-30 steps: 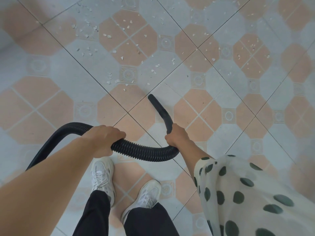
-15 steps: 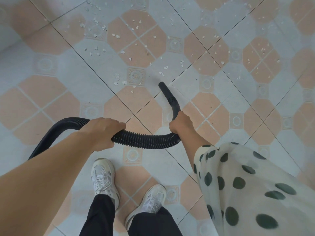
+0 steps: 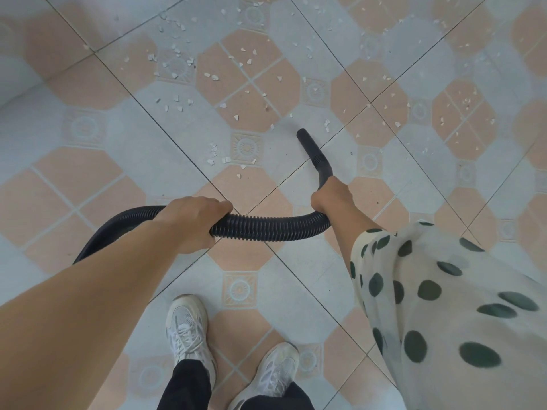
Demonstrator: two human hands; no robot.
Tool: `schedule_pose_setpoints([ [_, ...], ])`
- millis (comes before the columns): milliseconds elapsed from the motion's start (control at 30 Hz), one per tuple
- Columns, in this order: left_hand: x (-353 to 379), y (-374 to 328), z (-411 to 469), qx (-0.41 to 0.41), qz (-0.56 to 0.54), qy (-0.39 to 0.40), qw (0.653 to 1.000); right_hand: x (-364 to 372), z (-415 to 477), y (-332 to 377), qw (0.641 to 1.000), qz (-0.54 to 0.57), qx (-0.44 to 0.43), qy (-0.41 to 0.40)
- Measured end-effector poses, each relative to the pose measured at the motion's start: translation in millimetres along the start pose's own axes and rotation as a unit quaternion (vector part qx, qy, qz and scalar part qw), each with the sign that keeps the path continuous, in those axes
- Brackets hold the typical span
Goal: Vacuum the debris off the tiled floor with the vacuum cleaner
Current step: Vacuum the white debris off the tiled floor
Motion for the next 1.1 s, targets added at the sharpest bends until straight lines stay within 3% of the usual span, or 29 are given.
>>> schedule_pose_setpoints([
  [633, 53, 6, -88, 0.01, 0.007, 0.054, 0.998, 92, -102, -5, 0.983, -0.082, -0.112, 0.12],
  [1100, 30, 65, -101, -0.021, 0.009, 0.025, 0.999, 88, -101, 75, 0.981, -0.09, -0.141, 0.094],
])
Point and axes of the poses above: each hand's wrist, its own z-axis towards the middle knuckle, its own x-axis out of the palm, y = z × x, the point moved 10 cm from there along z, towards the middle knuckle, and after that the axes turned 1 degree about -z, right-handed, at the moved point
